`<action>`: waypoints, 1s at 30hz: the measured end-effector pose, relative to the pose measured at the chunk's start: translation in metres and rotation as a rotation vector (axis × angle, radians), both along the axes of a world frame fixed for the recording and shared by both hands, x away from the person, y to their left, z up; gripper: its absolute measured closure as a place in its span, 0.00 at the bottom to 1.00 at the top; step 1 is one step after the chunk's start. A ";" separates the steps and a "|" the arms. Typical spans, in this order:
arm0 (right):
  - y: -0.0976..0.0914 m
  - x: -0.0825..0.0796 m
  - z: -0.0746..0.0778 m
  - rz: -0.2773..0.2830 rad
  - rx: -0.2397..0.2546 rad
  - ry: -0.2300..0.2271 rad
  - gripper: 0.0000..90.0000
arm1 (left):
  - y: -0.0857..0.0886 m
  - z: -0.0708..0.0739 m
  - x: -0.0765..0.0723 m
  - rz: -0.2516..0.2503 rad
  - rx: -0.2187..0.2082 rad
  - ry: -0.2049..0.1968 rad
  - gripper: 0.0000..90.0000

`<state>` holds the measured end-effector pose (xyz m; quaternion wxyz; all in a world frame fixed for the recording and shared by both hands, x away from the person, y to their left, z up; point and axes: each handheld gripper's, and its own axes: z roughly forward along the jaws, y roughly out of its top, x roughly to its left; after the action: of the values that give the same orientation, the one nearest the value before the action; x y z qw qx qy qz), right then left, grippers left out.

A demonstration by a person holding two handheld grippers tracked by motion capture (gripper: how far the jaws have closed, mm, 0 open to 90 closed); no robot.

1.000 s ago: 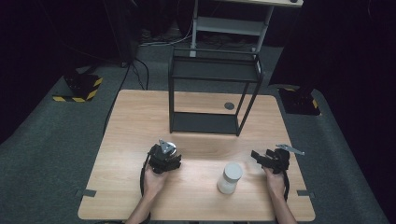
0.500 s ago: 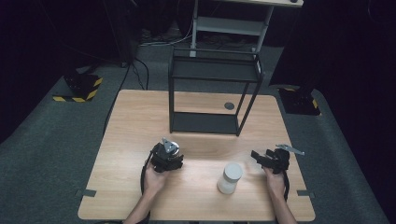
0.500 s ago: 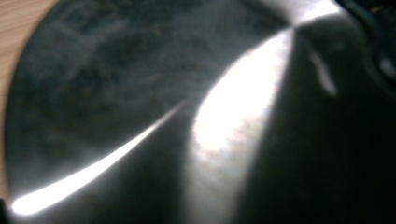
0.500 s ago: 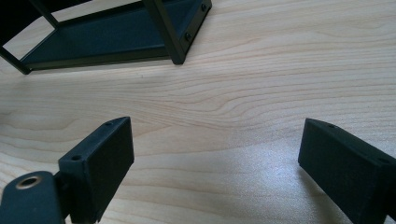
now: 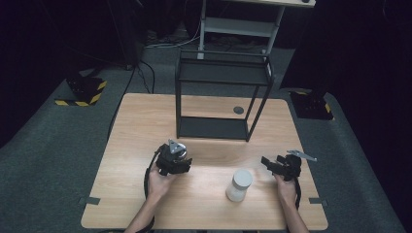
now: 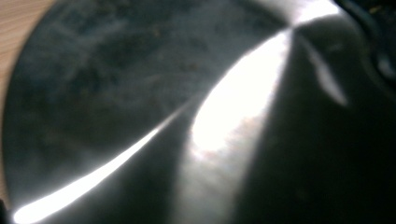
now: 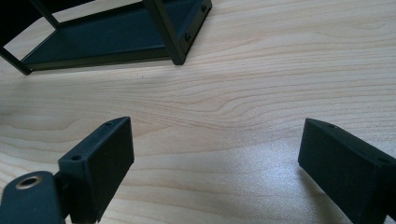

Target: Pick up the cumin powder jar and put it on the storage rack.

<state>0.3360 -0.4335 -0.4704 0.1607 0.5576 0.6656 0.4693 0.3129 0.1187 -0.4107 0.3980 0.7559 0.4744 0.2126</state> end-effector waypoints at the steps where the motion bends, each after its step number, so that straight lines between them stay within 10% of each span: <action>1: 0.000 0.000 0.000 0.000 0.000 0.001 0.10 | 0.000 0.007 0.001 -0.012 0.020 0.006 0.35; 10: 0.000 0.000 0.000 -0.001 0.003 0.000 0.10 | 0.000 0.039 0.010 -0.102 0.091 0.042 0.35; 11: 0.000 0.000 0.000 -0.002 0.003 0.000 0.10 | -0.019 0.003 -0.007 0.073 -0.154 -0.078 0.35; 12: 0.000 0.000 0.000 -0.002 0.003 0.000 0.10 | -0.001 0.044 0.011 -0.109 0.090 0.037 0.35; 30: -0.001 0.001 0.000 0.002 0.007 0.005 0.10 | -0.007 0.103 0.025 -0.203 0.102 0.017 0.35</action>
<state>0.3366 -0.4344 -0.4703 0.1567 0.5587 0.6650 0.4702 0.3380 0.1120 -0.3080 0.3745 0.8211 0.3872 0.1887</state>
